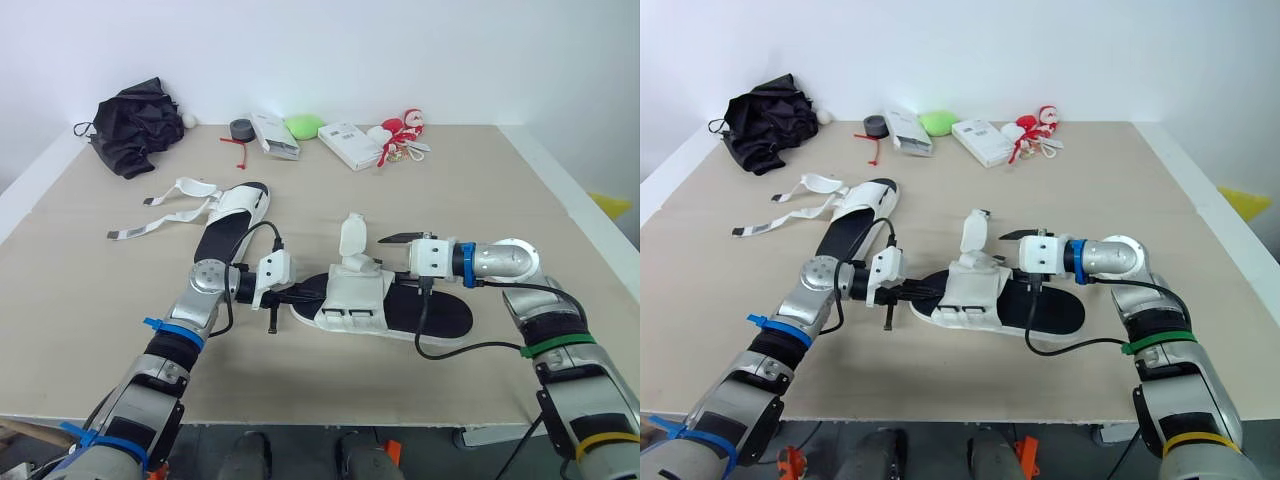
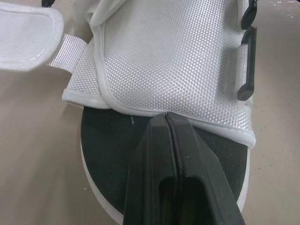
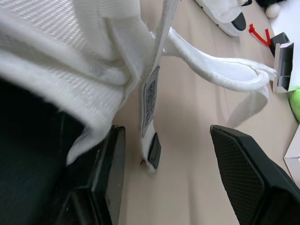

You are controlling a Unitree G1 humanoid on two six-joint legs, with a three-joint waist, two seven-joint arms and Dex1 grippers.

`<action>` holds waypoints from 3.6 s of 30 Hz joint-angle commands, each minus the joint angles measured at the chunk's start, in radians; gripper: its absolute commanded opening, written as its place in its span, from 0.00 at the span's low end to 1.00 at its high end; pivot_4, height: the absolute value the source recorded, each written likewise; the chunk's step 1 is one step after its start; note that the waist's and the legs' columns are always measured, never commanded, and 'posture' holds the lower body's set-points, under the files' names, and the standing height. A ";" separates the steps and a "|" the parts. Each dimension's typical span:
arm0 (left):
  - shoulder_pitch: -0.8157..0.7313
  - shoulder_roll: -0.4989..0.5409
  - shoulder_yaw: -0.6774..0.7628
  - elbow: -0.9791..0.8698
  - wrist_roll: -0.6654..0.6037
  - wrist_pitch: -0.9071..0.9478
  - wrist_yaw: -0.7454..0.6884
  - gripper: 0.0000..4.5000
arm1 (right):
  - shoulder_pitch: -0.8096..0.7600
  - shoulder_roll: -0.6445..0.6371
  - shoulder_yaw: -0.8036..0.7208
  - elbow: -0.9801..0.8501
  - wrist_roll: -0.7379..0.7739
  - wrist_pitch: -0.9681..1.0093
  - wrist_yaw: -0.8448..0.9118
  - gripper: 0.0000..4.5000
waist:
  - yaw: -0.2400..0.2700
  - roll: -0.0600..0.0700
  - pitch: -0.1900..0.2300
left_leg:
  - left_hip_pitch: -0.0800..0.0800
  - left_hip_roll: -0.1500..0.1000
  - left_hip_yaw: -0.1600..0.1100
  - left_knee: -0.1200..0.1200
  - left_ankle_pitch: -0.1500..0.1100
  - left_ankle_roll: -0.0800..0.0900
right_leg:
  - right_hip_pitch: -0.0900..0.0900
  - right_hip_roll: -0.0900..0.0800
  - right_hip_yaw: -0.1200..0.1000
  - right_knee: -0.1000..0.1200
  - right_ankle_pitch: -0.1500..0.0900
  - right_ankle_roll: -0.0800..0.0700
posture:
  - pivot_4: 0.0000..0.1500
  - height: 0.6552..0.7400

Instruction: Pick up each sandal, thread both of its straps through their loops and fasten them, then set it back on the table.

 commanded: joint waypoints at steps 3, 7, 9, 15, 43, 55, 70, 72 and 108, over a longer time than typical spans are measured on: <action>0.057 0.003 -0.072 0.045 0.068 0.036 -0.011 0.00 | -0.063 0.049 0.031 0.088 -0.041 -0.063 -0.047 0.70 | 0.000 0.000 0.000 | 0.001 0.000 0.000 -0.001 0.000 0.000 | 0.001 0.000 0.000 0.000 0.000 0.000 | 1.00 0.98; 0.065 0.005 -0.073 0.033 0.067 0.041 -0.008 0.00 | -0.084 0.073 0.037 0.132 -0.050 -0.087 -0.061 0.70 | 0.000 0.000 0.000 | 0.001 0.000 0.000 -0.002 0.000 0.000 | 0.001 0.000 0.000 0.000 0.000 0.000 | 1.00 0.98; 0.070 0.005 -0.072 0.025 0.066 0.045 -0.004 0.00 | -0.088 0.082 0.039 0.151 -0.051 -0.095 -0.059 0.70 | 0.000 0.000 0.000 | 0.002 0.000 0.000 -0.003 0.000 0.000 | 0.001 0.000 0.000 0.000 0.000 0.000 | 1.00 0.98; 0.086 0.013 -0.071 0.002 0.063 0.056 0.002 0.00 | -0.092 0.087 0.040 0.181 -0.035 -0.103 -0.034 0.12 | 0.000 0.000 0.000 | 0.004 0.000 0.000 -0.005 0.000 0.000 | 0.002 0.000 0.000 0.000 -0.001 0.000 | 1.00 0.98; 0.034 -0.018 -0.077 0.080 0.076 0.022 -0.013 0.00 | -0.080 0.010 -0.125 -0.316 0.219 0.226 -0.121 0.02 | 0.004 0.000 0.000 | 0.012 -0.003 0.001 -0.008 0.000 0.000 | 0.010 -0.002 0.004 0.000 -0.004 -0.001 | 1.00 0.98; -0.008 -0.030 -0.078 0.139 0.084 -0.010 -0.034 0.00 | 0.079 -0.176 -0.053 -0.776 0.372 0.640 0.178 0.02 | 0.010 -0.001 0.001 | 0.011 -0.005 0.000 -0.008 0.000 0.000 | 0.009 -0.004 0.002 -0.001 -0.008 -0.004 | 1.00 0.98; -0.008 -0.032 -0.078 0.149 0.088 -0.018 -0.044 0.00 | 0.089 -0.245 0.028 -0.825 0.198 0.468 0.298 0.49 | 0.011 -0.003 0.001 | 0.010 -0.007 0.000 -0.009 0.000 0.000 | 0.008 -0.007 0.001 -0.001 -0.008 0.000 | 1.00 0.98; -0.008 -0.034 -0.078 0.150 0.088 -0.018 -0.043 0.00 | 0.091 -0.247 0.025 -0.827 0.183 0.449 0.294 0.69 | 0.011 -0.003 0.001 | 0.010 -0.007 0.000 -0.009 0.000 0.000 | 0.008 -0.007 0.001 -0.001 -0.009 0.000 | 1.00 0.98; 0.018 -0.050 -0.085 0.135 0.088 -0.003 -0.049 0.00 | 0.177 -0.001 -0.598 -0.675 1.027 1.970 -0.424 0.99 | 0.024 -0.008 -0.002 | -0.003 -0.010 -0.003 -0.008 0.000 0.003 | 0.000 -0.013 -0.005 -0.002 -0.008 0.007 | 1.00 0.98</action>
